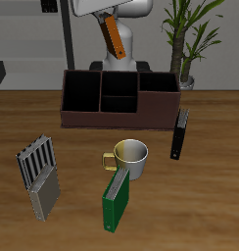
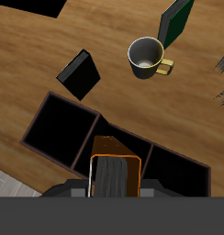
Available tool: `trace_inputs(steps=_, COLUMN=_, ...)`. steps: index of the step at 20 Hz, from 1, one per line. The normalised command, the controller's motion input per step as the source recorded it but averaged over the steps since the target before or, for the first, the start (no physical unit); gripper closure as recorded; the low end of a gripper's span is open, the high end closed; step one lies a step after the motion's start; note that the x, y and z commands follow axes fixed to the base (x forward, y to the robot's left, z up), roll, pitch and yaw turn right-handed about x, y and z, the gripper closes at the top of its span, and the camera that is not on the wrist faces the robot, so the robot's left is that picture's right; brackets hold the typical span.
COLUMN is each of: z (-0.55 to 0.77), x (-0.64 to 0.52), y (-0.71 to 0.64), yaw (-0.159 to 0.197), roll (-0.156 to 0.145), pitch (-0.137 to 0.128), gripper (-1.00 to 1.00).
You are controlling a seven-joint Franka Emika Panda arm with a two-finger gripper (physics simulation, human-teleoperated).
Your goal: Place the orange book into the back desk caddy's back compartment
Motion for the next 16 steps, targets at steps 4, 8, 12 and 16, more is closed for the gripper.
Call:
trace_inputs(steps=4, z=-0.02, x=-0.22, y=0.17, yaw=0.276, roll=0.014, pitch=0.023, gripper=1.00)
trace_inputs(steps=8, z=-0.10, x=-0.04, y=0.16, yaw=0.286, roll=-0.006, pitch=0.041, gripper=1.00)
trace_inputs(steps=12, z=-0.13, x=0.00, y=0.11, yaw=0.274, roll=-0.021, pitch=0.039, gripper=1.00)
trace_inputs(steps=16, z=0.06, x=0.01, y=0.08, yaw=0.211, roll=0.008, pitch=0.015, gripper=1.00)
